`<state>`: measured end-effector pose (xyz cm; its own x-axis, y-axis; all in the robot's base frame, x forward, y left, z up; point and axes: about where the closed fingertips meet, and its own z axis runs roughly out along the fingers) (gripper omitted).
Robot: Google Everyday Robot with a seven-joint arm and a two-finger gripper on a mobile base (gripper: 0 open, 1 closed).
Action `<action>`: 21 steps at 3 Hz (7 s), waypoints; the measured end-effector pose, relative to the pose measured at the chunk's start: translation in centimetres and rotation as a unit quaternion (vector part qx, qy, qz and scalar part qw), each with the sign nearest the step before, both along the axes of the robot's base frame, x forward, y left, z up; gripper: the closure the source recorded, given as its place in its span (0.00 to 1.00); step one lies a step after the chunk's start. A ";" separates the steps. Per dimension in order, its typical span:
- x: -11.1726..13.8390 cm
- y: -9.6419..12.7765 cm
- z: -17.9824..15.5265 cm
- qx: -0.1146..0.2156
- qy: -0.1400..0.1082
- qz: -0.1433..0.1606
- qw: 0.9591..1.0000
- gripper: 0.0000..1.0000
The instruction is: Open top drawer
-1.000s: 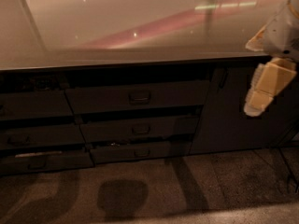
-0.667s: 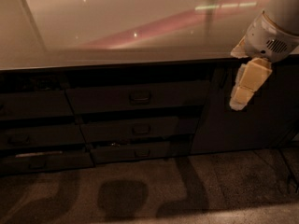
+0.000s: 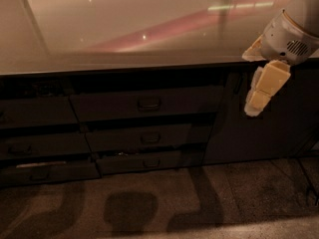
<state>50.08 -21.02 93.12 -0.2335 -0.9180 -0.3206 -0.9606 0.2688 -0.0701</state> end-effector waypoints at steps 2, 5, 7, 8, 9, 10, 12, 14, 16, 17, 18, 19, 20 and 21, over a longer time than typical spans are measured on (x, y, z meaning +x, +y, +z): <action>1.6 0.7 -0.9 0.187 0.004 0.128 0.974 0.00; 4.5 2.5 -0.4 0.220 -0.033 0.112 0.968 0.00; 5.1 3.1 -1.2 0.122 -0.027 0.075 0.989 0.00; 5.1 3.1 -1.2 0.122 -0.027 0.075 0.989 0.00; 6.2 2.6 -1.8 0.101 -0.026 0.056 0.993 0.00; 5.5 0.6 -1.4 0.043 -0.087 0.059 0.994 0.00; 4.5 0.2 -5.9 0.004 -0.151 0.079 0.985 0.00; 10.3 -2.0 -13.8 -0.070 -0.176 0.052 0.981 0.00; 11.0 -2.0 -14.4 -0.078 -0.181 0.047 0.979 0.00; 12.5 2.3 -16.0 -0.110 -0.213 0.081 0.967 0.00; 13.9 5.5 -19.2 -0.155 -0.245 0.121 0.949 0.00; 14.9 6.9 -20.8 -0.201 -0.268 0.155 0.929 0.00; 15.8 7.6 -21.5 -0.243 -0.285 0.188 0.908 0.00; 17.8 5.7 -21.3 -0.244 -0.302 0.188 0.902 0.00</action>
Offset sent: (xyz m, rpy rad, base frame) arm -0.0218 0.0064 0.0043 0.6511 0.1359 0.5109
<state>67.93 -15.30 71.86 0.2056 -0.9622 0.1787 -0.7237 -0.2724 -0.6340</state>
